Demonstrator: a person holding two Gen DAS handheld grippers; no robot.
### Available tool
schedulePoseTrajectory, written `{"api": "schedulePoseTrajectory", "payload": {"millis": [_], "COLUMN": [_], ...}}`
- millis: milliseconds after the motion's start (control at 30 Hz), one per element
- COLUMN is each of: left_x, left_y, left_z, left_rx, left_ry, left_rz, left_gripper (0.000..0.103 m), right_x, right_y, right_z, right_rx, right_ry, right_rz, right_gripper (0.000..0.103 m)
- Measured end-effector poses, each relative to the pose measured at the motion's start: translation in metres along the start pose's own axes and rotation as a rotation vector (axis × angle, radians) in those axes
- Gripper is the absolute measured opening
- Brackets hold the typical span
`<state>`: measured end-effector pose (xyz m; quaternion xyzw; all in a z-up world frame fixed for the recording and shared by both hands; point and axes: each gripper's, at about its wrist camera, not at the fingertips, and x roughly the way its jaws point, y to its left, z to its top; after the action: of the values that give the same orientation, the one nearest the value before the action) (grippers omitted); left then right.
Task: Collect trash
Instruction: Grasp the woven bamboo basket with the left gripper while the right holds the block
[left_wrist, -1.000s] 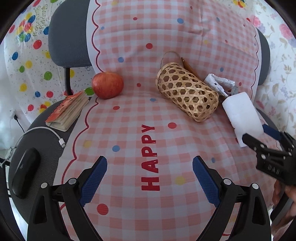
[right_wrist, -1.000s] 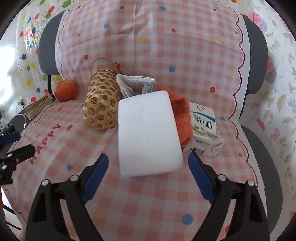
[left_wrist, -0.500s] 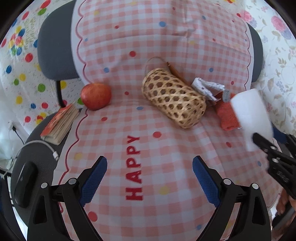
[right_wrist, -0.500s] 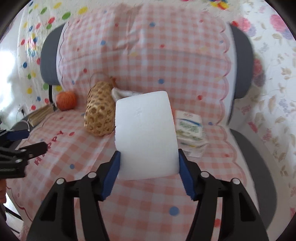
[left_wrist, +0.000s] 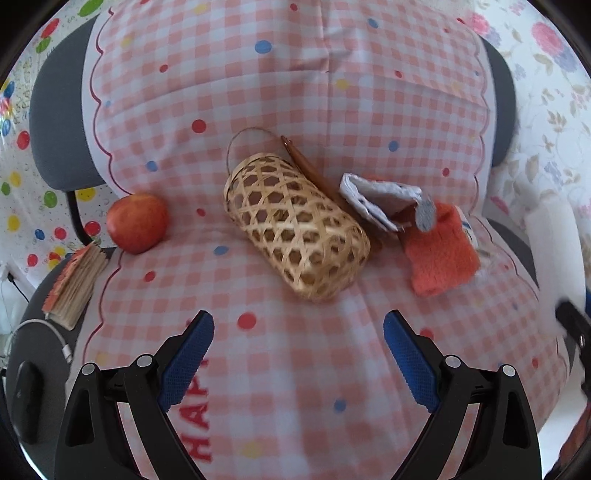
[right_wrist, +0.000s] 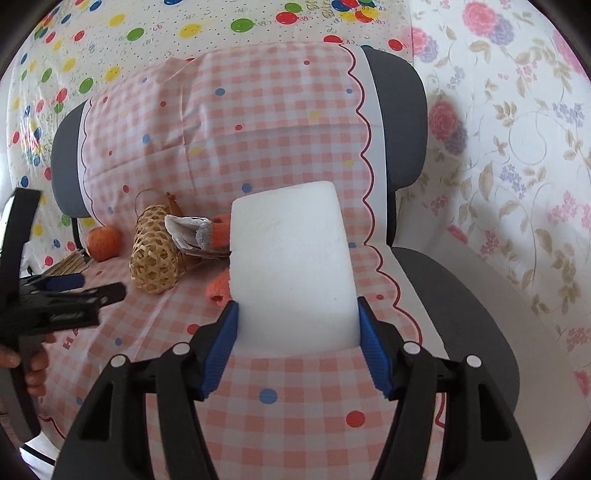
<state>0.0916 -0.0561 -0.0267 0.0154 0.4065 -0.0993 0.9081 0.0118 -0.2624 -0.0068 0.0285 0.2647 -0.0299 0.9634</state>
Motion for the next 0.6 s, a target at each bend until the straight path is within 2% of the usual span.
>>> {"api": "schedulePoseTrajectory", "payload": {"millis": [267,467,567,600], "left_x": [0.034,0.060,0.066,0.067], "left_y": [-0.011,-0.015,-0.010,-0.009], "left_z": [0.028,0.039,0.042,0.044], "left_rx": [-0.067,-0.090,-0.120,-0.121], "left_ry": [0.003,0.038,0.021,0.024], "left_rz": [0.031,0.036,0.029,0.018], "left_gripper": [0.092,0.092,0.091,0.087], "right_x": [0.009,0.013,0.016,0.017], "right_y": [-0.001,-0.001,0.001,0.002], "right_z": [-0.002,-0.002,-0.003,-0.003], "right_rx": [0.013,0.018,0.017,0.019], "right_ry": [0.010,0.017,0.029,0.033], "right_rz": [0.023,0.030,0.033,0.035], "right_gripper": [0.063,0.063,0.063,0.063]}}
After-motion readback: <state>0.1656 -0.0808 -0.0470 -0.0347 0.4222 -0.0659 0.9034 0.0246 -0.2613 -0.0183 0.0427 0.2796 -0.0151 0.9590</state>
